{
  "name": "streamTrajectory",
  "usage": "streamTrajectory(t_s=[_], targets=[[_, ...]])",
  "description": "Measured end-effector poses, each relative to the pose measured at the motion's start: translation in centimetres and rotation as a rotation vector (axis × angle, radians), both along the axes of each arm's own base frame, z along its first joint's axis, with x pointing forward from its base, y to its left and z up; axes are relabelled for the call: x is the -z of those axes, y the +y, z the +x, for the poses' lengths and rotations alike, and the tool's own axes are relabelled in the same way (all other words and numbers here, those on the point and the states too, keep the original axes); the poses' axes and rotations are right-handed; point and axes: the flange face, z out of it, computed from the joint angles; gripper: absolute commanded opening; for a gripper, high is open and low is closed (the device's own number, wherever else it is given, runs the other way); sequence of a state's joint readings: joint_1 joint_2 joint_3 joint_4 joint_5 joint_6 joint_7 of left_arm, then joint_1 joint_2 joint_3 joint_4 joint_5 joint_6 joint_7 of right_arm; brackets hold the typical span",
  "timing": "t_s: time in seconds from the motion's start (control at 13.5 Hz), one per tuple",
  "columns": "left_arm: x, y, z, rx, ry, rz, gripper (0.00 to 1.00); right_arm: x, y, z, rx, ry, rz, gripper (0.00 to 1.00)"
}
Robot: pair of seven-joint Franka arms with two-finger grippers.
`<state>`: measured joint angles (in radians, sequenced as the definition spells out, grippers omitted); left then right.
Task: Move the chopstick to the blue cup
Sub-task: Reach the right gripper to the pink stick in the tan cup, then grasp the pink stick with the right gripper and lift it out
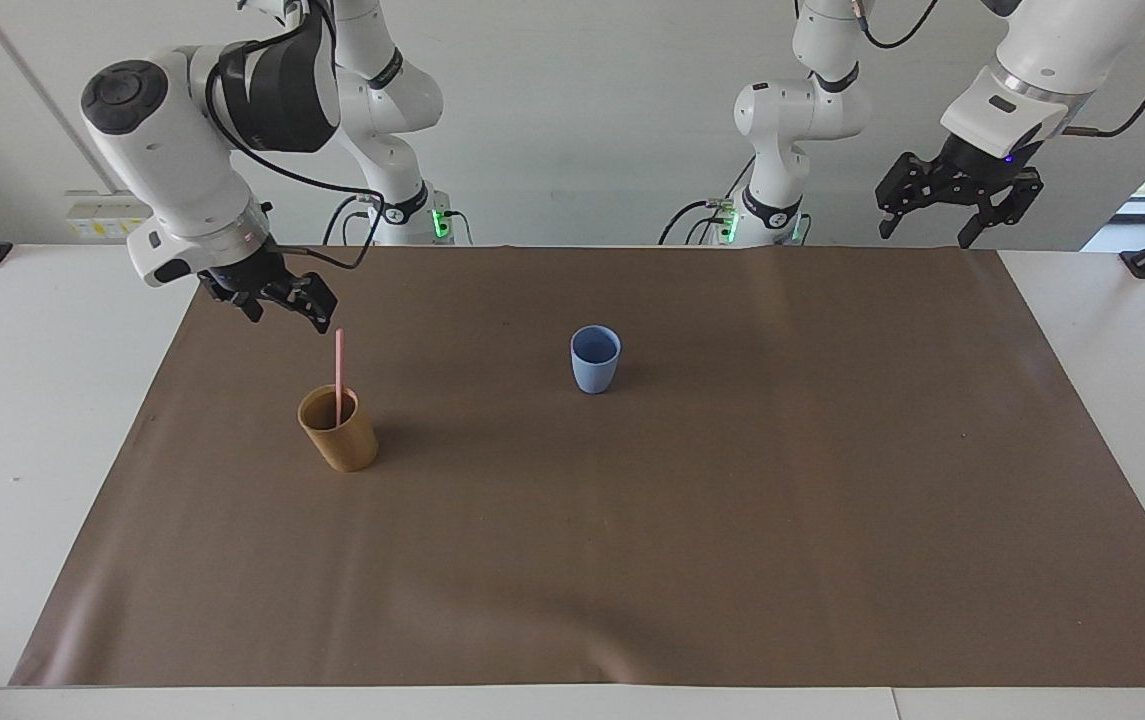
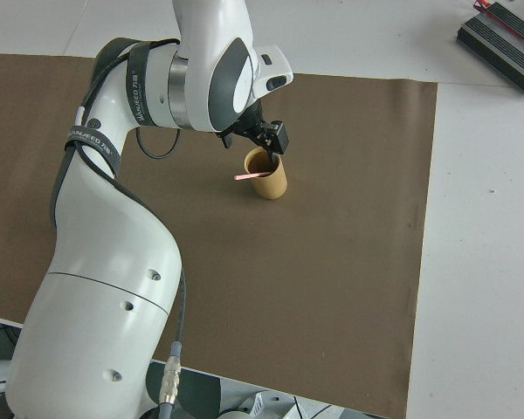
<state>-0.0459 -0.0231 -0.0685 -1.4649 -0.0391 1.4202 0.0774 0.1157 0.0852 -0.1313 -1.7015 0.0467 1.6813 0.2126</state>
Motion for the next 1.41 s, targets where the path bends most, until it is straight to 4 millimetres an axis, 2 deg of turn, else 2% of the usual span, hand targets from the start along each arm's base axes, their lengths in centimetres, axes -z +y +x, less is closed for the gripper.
streamTrajectory(t_s=[0.15,0.3,0.52,0.67,0.74,0.89,0.97,1.11,1.41], targets=[[0.0,0.0,0.0,0.0,0.0,0.0,1.0,3.6,0.4,0.3,0.034,0.023,0.029,1.0],[0.0,0.0,0.0,0.0,0.0,0.0,1.0,6.2,0.5,-0.1,0.042,0.06,0.04,1.0],[0.0,0.0,0.0,0.0,0.0,0.0,1.0,8.1,0.5,-1.2,0.039,0.105,0.043,1.0],[0.0,0.0,0.0,0.0,0.0,0.0,1.0,8.4,0.5,-1.8,0.022,0.117,0.047,1.0],[0.0,0.0,0.0,0.0,0.0,0.0,1.0,8.4,0.5,-2.0,0.011,0.119,0.05,0.95],[0.0,0.0,0.0,0.0,0.0,0.0,1.0,8.1,0.5,-2.2,-0.003,0.12,0.053,0.63],[0.0,0.0,0.0,0.0,0.0,0.0,1.0,8.0,0.5,-2.3,-0.012,0.125,0.056,0.5],[0.0,0.0,0.0,0.0,0.0,0.0,1.0,7.8,0.5,-2.4,-0.037,0.128,0.061,0.4],[0.0,0.0,0.0,0.0,0.0,0.0,1.0,7.8,0.3,-2.4,-0.048,0.126,0.063,0.08]])
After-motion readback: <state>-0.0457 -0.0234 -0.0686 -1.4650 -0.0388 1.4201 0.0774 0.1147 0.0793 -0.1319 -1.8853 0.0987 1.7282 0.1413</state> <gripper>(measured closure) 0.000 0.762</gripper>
